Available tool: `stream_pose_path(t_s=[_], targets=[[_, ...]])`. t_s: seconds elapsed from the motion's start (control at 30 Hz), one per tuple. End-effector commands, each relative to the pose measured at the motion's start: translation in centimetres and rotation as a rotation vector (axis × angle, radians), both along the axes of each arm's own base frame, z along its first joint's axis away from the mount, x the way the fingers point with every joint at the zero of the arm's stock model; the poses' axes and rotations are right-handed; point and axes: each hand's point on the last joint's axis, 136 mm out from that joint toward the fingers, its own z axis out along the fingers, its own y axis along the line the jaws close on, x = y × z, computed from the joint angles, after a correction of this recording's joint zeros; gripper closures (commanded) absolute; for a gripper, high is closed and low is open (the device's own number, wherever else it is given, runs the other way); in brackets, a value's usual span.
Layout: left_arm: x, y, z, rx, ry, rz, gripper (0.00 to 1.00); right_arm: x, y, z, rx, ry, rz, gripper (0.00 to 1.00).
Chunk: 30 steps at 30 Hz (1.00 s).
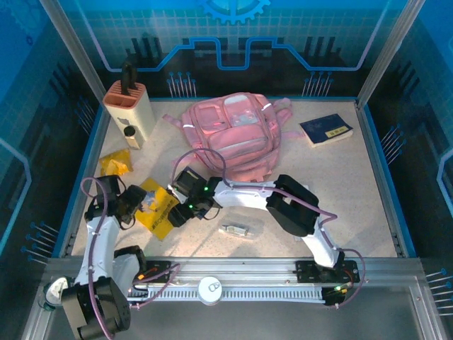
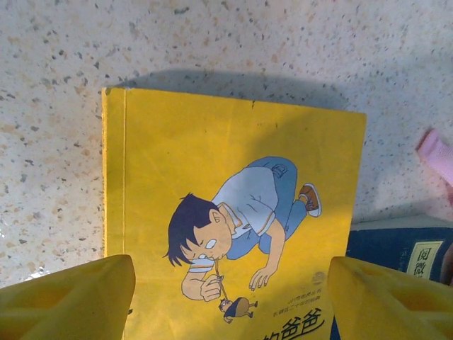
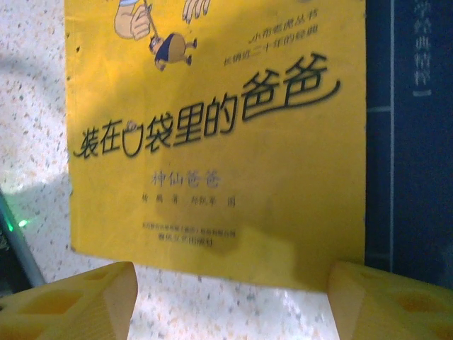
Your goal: Pack the student bag
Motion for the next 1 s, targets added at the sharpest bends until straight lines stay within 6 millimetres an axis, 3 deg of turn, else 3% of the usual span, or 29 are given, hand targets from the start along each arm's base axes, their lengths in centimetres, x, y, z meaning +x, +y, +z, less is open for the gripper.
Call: stream_pose_path(t_s=[0.0, 0.23, 0.33, 0.47, 0.63, 0.97], targets=[[-0.8, 0.4, -0.5, 0.017, 0.037, 0.014, 0.26, -0.1, 0.8, -0.8, -0.015, 0.012, 0.012, 0.29], [-0.3, 1.0, -0.5, 0.003, 0.05, 0.025, 0.21, -2.8, 2.3, -1.2, -0.033, -0.002, 0.048, 0.29], [-0.3, 1.3, -0.6, -0.002, 0.055, 0.044, 0.2, -3.9, 3.6, 0.9, 0.018, 0.003, 0.054, 0.29], [-0.9, 1.6, -1.1, 0.004, 0.076, 0.061, 0.18, -2.7, 2.9, 4.2, 0.076, -0.029, -0.007, 0.27], [-1.4, 1.4, -1.5, -0.009, 0.097, 0.058, 0.18, 0.2, 0.0, 1.2, -0.05, 0.032, -0.12, 0.29], [-1.7, -0.1, -3.4, -0.086, 0.107, 0.027, 0.19, 1.1, 1.4, -1.3, -0.113, -0.001, -0.09, 0.32]])
